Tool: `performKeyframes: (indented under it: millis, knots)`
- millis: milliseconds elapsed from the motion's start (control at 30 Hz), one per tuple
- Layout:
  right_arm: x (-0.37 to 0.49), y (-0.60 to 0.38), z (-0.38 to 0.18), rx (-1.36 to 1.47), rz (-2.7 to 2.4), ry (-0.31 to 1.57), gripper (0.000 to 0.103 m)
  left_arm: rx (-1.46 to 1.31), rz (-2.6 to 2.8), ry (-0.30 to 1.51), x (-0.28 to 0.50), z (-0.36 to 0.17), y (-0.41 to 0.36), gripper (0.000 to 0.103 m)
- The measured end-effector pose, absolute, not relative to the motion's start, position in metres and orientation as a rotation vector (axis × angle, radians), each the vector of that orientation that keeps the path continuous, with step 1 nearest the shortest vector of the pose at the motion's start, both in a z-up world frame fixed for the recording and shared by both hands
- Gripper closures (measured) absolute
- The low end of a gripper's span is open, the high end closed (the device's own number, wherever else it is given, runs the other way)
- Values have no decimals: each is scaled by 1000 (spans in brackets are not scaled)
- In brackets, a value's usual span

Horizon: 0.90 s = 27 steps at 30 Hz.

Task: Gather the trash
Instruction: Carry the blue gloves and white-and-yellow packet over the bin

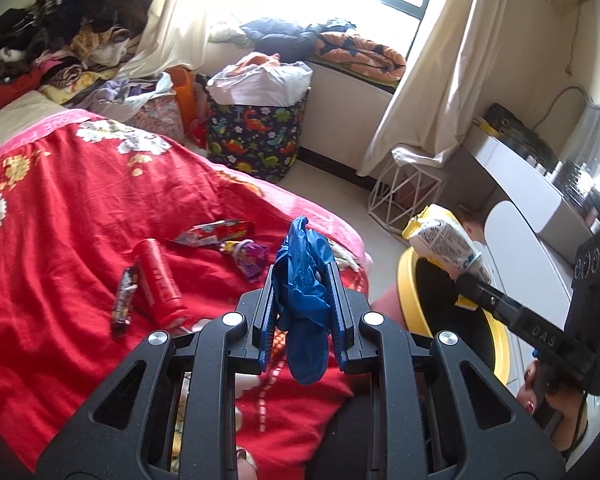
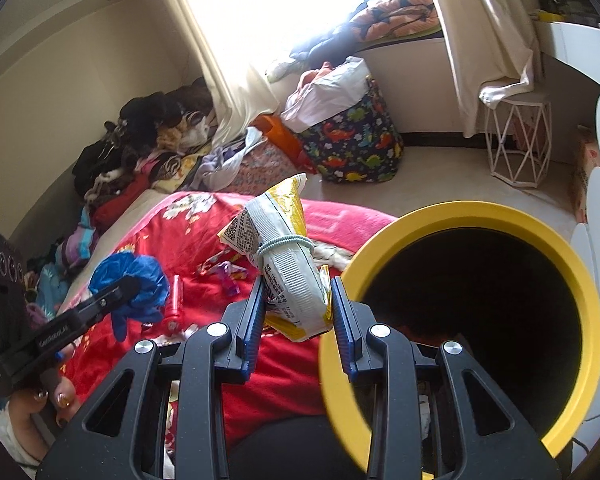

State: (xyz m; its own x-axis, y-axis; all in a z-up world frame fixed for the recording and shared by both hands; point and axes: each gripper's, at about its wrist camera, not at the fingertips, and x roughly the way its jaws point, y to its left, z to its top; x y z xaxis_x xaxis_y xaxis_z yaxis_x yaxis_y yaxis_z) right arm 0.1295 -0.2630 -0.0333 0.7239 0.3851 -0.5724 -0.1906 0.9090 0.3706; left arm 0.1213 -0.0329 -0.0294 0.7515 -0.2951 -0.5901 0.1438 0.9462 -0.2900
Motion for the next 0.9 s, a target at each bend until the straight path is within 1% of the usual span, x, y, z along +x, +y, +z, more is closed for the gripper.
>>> performKeyframes:
  millis: [900]
  knots:
    - [117, -340, -35, 387, 146, 663, 73, -134, -406, 684, 105, -26, -110, 86]
